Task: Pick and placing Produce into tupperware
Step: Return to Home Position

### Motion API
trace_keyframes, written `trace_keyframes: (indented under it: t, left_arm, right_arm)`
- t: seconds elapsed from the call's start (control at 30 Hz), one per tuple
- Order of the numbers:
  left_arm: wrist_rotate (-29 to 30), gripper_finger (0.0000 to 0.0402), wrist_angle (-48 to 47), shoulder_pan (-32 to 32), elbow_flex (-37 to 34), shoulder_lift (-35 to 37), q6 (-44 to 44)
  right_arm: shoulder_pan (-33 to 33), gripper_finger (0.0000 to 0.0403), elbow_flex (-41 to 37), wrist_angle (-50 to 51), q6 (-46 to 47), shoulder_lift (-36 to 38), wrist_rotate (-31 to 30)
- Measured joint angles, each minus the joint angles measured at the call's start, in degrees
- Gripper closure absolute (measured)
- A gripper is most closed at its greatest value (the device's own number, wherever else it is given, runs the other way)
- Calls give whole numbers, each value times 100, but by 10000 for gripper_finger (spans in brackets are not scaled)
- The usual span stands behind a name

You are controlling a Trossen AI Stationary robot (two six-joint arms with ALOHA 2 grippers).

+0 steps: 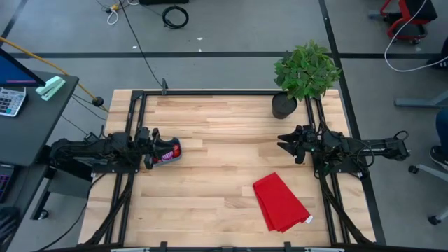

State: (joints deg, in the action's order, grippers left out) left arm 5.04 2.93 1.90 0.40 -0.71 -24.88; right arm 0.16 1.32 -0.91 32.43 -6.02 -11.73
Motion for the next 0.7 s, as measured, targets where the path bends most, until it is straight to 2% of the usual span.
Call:
trace_keyframes:
  t: [0.3, 0.7]
  left_arm:
    - [0, 321, 0, 0, 0, -1, 0]
    - [-2, 311, -1, 1, 0, 0, 0]
  right_arm:
    - [0, 183, 0, 0, 1, 0, 0]
    - [0, 183, 0, 0, 0, 0, 0]
